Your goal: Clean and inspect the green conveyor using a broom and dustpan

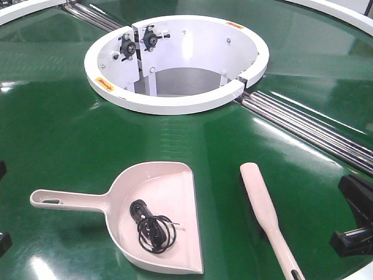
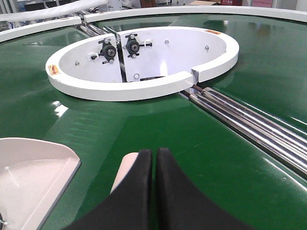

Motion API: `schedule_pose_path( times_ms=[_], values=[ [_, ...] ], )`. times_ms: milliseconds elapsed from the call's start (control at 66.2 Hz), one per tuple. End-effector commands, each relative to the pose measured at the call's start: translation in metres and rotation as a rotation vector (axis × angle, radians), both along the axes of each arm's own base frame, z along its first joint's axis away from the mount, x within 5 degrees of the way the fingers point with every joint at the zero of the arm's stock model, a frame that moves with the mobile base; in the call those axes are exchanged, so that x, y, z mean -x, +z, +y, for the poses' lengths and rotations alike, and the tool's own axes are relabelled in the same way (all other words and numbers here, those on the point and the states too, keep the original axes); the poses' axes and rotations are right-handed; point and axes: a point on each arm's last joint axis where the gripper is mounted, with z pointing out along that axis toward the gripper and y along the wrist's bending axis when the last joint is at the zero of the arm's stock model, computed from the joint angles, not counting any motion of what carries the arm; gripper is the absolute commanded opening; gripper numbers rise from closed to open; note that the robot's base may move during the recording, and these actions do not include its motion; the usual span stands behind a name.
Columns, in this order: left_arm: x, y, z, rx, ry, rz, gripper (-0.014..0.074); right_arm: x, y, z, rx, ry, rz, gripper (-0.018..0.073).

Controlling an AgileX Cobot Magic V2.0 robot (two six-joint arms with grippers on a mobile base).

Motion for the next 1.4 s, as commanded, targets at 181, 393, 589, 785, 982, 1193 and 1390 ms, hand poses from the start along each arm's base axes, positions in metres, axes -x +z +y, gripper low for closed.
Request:
schedule_pose_path(
  times_ms=[181, 393, 589, 785, 982, 1193, 1390],
  values=[
    [0.021, 0.011, 0.023, 0.078, 0.184, -0.016, -0.0024, -0.003, 0.016, 0.000, -0.022, -0.012, -0.100, -0.0006],
    [0.043, -0.025, 0.034, 0.125, 0.314, -0.076, -0.0024, -0.003, 0.015, 0.000, -0.020, -0.011, -0.093, -0.0006],
    [0.049, -0.089, 0.037, 0.081, 0.339, -0.099, -0.0024, -0.003, 0.015, 0.000, -0.020, -0.011, -0.093, -0.0006],
    [0.054, -0.098, 0.037, 0.078, 0.340, -0.080, -0.0024, -0.003, 0.015, 0.000, -0.020, -0.011, -0.091, -0.0006],
    [0.054, -0.098, 0.036, 0.087, 0.340, -0.078, -0.0024, -0.003, 0.015, 0.000, -0.020, -0.011, -0.091, -0.0006],
    [0.054, -0.098, 0.036, 0.087, 0.340, -0.078, -0.0024, -0.003, 0.015, 0.000, -0.020, -0.011, -0.091, -0.0006],
    [0.054, -0.098, 0.036, 0.087, 0.340, -0.078, -0.0024, -0.003, 0.015, 0.000, -0.020, -0.011, -0.091, -0.0006]
  ],
)
